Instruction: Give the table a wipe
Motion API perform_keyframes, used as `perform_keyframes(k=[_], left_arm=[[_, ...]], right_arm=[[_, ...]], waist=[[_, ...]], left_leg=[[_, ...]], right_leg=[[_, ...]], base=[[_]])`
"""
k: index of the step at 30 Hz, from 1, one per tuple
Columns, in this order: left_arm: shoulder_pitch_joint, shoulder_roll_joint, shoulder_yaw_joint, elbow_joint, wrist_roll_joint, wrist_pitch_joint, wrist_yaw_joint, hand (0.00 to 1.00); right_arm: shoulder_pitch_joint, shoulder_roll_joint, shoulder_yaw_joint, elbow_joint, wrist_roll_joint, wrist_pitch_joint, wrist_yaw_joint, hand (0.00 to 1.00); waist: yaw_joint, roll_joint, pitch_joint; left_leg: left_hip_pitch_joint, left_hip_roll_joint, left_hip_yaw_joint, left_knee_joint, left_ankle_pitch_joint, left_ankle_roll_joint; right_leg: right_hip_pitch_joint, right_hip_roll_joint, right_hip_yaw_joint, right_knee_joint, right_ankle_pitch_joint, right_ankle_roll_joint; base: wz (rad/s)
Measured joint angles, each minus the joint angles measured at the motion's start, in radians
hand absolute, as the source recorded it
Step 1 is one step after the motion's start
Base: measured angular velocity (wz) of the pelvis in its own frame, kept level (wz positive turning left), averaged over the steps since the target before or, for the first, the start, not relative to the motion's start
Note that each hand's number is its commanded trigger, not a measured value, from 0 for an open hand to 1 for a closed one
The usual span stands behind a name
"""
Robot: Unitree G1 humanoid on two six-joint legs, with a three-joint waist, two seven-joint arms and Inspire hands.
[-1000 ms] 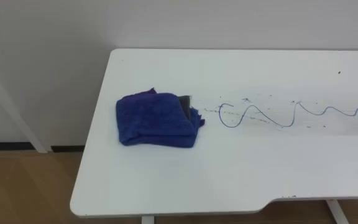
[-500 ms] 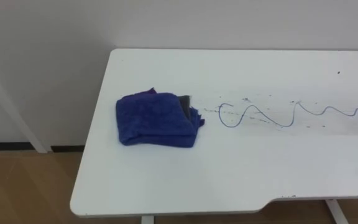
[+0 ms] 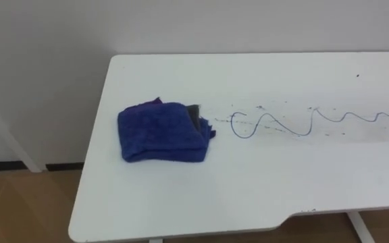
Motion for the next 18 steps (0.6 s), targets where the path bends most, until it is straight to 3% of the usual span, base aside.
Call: perform_keyframes(k=[5,8,10,11,16,18], left_arm=[[0.003,0.047,0.065,-0.02,-0.003,-0.004,0.001,0.0],[-0.007,0.057,0.07,-0.052,-0.003,-0.015,0.005,0.0],[-0.014,0.061,0.064,-0.078,-0.004,-0.026,0.012,0.0],[-0.014,0.063,0.062,-0.08,-0.004,-0.041,0.022,0.0],[-0.014,0.067,-0.019,-0.109,-0.013,-0.072,0.03,0.0],[-0.016,0.066,-0.053,-0.107,-0.014,-0.078,0.029,0.0]], right_arm=[[-0.001,-0.089,-0.17,-0.013,0.107,0.002,-0.097,0.0],[-0.031,-0.145,-0.201,-0.088,0.09,-0.004,-0.174,0.0],[-0.067,-0.168,-0.196,-0.157,0.079,-0.008,-0.233,0.0],[-0.092,-0.173,-0.197,-0.231,0.041,-0.009,-0.264,0.0],[-0.126,-0.175,-0.114,-0.691,-0.145,-0.034,-0.381,0.0],[-0.148,-0.175,-0.067,-0.844,-0.221,-0.055,-0.409,0.0]], waist=[[-0.028,-0.048,-0.002],[-0.032,-0.064,-0.0005],[-0.032,-0.074,-0.0041],[-0.032,-0.078,-0.0023],[-0.026,-0.06,-0.011],[-0.025,-0.054,-0.0106]], left_leg=[[-0.004,0.0,0.004,0.0,0.0,0.0],[-0.007,0.0,0.018,-0.001,0.0,0.0],[-0.018,-0.001,0.019,-0.001,0.0,0.001],[-0.021,-0.001,0.025,-0.001,0.002,0.004],[-0.05,0.0,0.033,0.009,0.003,0.005],[-0.054,0.002,0.032,0.01,0.003,0.005]], right_leg=[[-0.011,0.003,0.013,0.005,0.0,0.0],[-0.017,0.003,0.022,0.003,0.006,0.002],[-0.029,0.003,0.026,0.003,0.01,0.003],[-0.034,0.004,0.029,0.003,0.015,0.004],[-0.061,0.008,0.036,0.004,0.029,0.006],[-0.066,0.014,0.034,0.0,0.033,0.004]], base=[[-0.08],[-0.11],[-0.09],[-0.09],[-0.08],[0.0]])
